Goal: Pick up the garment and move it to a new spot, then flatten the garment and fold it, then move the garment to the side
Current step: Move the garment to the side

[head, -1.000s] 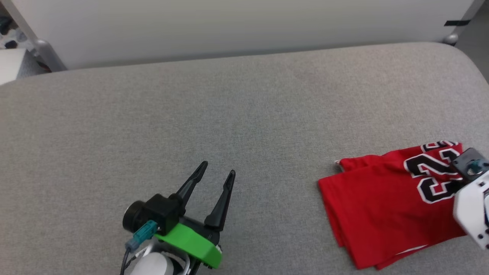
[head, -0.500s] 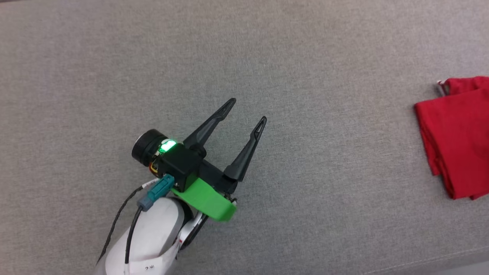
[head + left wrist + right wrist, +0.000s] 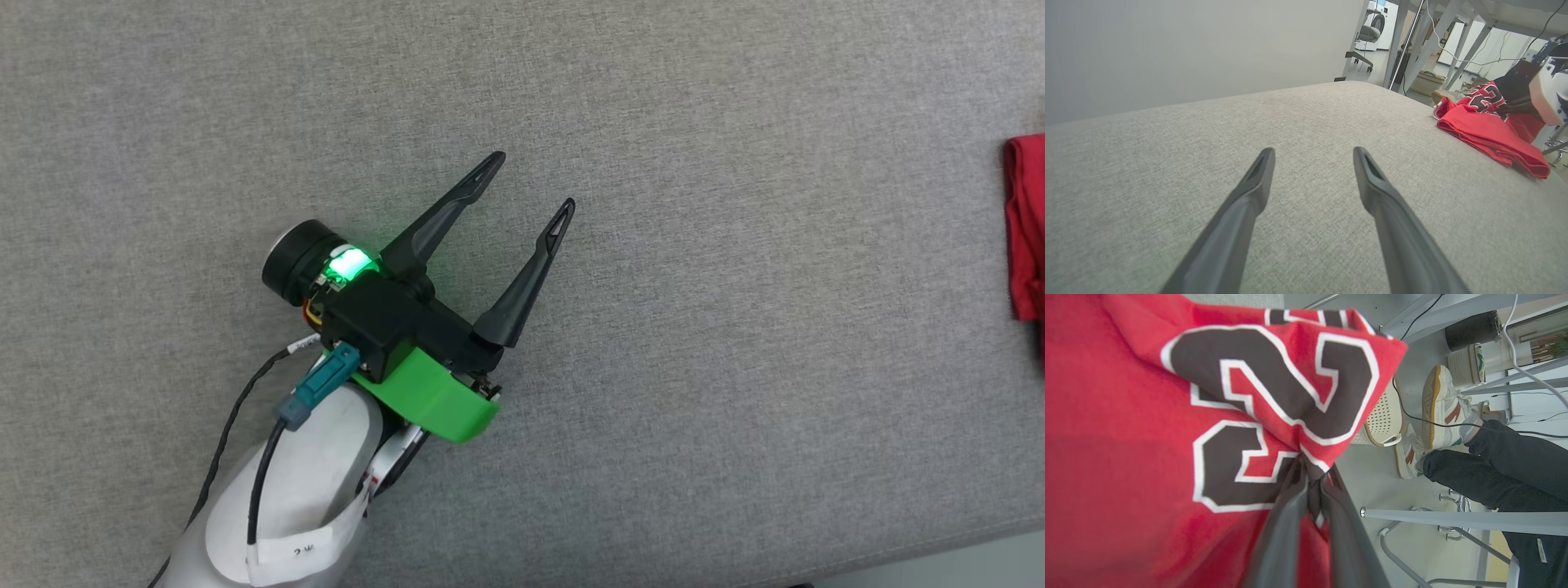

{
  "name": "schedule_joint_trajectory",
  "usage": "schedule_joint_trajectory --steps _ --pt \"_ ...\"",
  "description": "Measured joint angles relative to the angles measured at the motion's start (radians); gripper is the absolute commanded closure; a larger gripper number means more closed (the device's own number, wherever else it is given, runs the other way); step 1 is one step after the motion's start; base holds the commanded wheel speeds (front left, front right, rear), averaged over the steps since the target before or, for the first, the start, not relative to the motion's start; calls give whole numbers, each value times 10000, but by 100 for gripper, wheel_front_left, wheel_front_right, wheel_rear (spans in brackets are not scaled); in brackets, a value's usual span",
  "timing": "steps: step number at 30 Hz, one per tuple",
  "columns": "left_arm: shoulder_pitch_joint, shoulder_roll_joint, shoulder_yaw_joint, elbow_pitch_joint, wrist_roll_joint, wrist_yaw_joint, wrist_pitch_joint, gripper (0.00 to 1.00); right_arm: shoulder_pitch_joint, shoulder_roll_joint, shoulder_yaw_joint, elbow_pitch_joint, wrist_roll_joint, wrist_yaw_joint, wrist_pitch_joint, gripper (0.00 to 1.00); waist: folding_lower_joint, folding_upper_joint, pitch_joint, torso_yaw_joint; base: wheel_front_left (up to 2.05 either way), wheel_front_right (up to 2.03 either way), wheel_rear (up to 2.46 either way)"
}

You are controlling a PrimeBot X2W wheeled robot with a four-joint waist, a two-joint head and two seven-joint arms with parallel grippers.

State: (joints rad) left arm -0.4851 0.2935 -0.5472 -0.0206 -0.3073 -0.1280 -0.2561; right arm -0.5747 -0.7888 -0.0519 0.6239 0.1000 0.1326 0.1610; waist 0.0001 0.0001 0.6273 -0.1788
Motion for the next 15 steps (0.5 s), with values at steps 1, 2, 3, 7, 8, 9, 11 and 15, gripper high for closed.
schedule_joint_trajectory --steps 1,2,3,7,8,9,11,15 --pt "0 -4 23 -17 0 0 0 0 -62 2 -54 59 -86 0 -27 100 0 0 -4 19 0 0 0" --pt "0 -6 40 -33 0 0 0 0 -105 6 -119 104 -171 0 -61 100 0 0 -13 31 0 0 0" --pt "1 -10 48 -40 0 0 0 0 -154 13 -176 153 -267 0 -75 100 0 0 -32 46 0 0 0" --pt "8 -79 59 -31 0 0 0 0 -247 115 -405 263 -489 -2 -150 14 0 0 -170 102 0 0 0" --pt "10 -107 77 -19 0 0 0 0 -248 167 -460 263 -560 -2 -174 0 -1 0 -222 118 0 0 0" --pt "14 -140 92 -4 -2 0 0 0 -250 226 -533 261 -562 -2 -234 0 -1 0 -279 134 0 0 0" --pt "35 -196 127 50 -6 0 0 0 -251 309 -560 222 -594 -2 -343 0 -1 0 -408 162 0 0 0" --pt "299 -426 443 209 -115 0 0 0 -250 445 -249 -192 -598 -2 -575 0 -1 0 -803 219 0 0 0"
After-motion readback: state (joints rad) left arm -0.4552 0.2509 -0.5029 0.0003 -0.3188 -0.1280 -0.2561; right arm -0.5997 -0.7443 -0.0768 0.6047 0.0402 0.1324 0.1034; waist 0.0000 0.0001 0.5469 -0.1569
